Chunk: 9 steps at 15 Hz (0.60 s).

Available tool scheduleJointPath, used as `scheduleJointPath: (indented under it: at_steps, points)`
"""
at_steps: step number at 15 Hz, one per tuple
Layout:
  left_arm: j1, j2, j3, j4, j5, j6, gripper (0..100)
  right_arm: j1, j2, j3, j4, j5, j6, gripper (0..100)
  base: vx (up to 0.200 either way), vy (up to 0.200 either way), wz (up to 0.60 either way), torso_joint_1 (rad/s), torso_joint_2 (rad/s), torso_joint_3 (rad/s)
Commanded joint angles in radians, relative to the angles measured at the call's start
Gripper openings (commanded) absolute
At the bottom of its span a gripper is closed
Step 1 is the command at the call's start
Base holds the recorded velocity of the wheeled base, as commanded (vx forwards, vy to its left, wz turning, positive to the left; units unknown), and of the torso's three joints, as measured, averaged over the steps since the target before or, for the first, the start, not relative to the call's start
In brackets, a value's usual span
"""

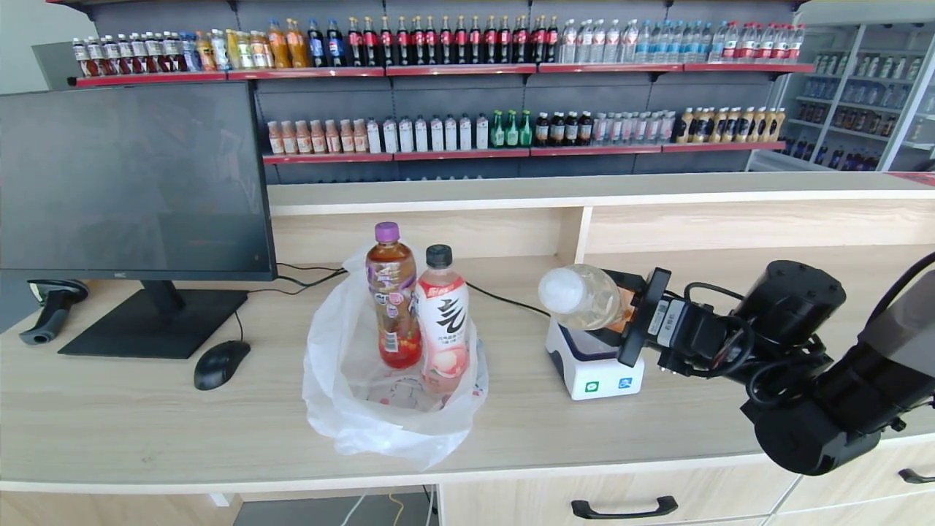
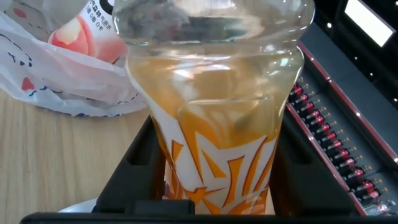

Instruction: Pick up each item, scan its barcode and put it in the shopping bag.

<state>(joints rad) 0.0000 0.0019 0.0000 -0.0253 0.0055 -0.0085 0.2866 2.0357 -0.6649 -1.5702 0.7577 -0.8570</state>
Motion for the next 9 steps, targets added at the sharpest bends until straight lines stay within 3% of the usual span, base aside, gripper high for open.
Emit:
scheduleJointPath:
  at_steps: [1,9]
  points:
    - [0.0,0.0,0.0,0.001,0.001,-0.004,100,0.0,0.004,0.002,-0.001,0.002,0.0,0,0.0,0.0,0.0,0.0,0.0,0.0]
    - [0.0,0.0,0.0,0.002,-0.001,-0.007,100,0.0,0.009,0.011,-0.001,0.002,0.0,0,0.0,0.0,0.0,0.0,0.0,0.0]
